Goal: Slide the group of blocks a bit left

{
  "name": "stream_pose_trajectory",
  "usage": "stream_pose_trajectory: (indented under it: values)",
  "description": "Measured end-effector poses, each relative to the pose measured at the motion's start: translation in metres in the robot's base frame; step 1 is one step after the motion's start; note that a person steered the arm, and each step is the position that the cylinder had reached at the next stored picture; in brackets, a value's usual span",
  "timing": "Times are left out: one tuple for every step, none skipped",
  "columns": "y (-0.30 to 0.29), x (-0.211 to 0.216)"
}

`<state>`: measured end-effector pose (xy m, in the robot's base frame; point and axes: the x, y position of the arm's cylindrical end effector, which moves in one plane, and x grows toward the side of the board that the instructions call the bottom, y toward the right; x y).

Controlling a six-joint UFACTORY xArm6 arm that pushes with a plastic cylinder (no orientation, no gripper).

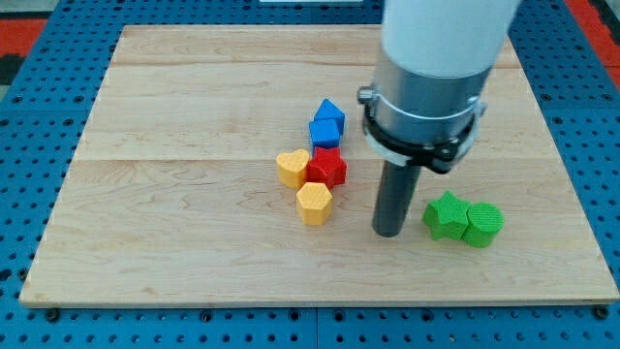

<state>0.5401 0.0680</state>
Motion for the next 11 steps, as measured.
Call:
stream_pose_trajectory:
  values:
    - [-0.009,0.000]
    - [-0.009,0.000]
    - [-0.008,0.000]
    - [-0.008,0.000]
    - [-0.008,-0.005]
    - [-0.015,-0.018]
    - [-0.036,-0.037]
    - [-0.059,-0.049]
    - [-0.073,-0.058]
    - [-0.084,-0.068]
    - [-0.089,-0.076]
